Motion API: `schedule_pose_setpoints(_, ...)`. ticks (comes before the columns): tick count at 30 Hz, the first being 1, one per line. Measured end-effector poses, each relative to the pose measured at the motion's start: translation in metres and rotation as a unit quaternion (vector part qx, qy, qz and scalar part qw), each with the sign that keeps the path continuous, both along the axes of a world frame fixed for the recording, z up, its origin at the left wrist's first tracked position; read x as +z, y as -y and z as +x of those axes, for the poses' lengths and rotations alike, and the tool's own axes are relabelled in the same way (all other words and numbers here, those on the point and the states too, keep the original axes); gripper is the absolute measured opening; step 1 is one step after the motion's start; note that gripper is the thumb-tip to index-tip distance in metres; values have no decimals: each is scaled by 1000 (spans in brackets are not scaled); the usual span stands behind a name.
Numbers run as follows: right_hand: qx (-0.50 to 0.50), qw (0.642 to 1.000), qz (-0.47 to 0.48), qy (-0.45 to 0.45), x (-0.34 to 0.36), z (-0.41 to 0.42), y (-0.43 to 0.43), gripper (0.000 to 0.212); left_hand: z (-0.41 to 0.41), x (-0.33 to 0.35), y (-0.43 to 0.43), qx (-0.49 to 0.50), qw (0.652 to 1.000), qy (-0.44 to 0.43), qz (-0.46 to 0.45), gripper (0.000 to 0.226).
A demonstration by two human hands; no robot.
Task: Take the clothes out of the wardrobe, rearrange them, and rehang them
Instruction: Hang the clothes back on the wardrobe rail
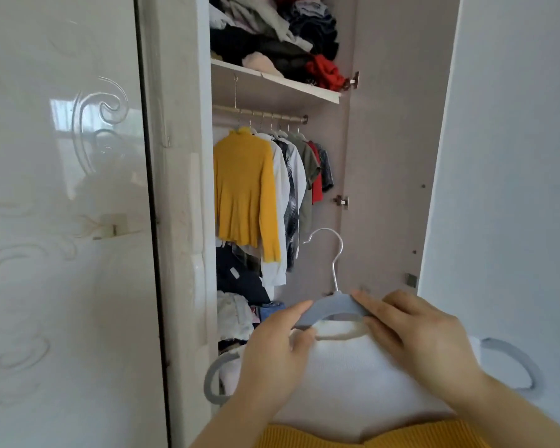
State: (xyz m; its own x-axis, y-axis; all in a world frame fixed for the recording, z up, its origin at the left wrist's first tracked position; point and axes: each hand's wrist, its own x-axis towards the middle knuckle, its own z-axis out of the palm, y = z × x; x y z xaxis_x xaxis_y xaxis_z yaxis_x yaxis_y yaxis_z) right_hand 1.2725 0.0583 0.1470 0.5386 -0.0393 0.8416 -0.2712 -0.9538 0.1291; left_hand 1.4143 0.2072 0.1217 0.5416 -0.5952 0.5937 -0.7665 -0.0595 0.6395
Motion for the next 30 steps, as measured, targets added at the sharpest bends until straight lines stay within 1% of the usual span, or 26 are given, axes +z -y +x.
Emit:
schedule_pose_setpoints(4,4,1000,-11,-14,8,52,68,34,45,7,64,21,1000,5,-7,40)
schedule_pose_setpoints(12,61,998,-34,0,44,177,177,36,147,34,168,89,995,-15,-37,39)
schedule_pose_setpoints(17,77,995,-57,-4,59,259,219,38,219,44,208,127,991,-29,-41,41)
schedule_pose_setpoints(20,73,995,-68,6,71,312,243,38,269,54,235,149,987,-15,-63,40)
schedule_pose_setpoints(23,65,994,-80,19,84,365,263,29,315,70,258,188,980,13,-68,39)
schedule_pose_setpoints(25,68,994,-83,22,97,399,274,35,346,82,271,207,975,29,-75,40)
schedule_pose_setpoints(27,80,993,-78,30,112,430,284,40,375,98,282,204,975,27,-83,41)
schedule_pose_setpoints(30,71,994,-82,27,135,473,295,39,421,120,294,201,975,44,-79,44)
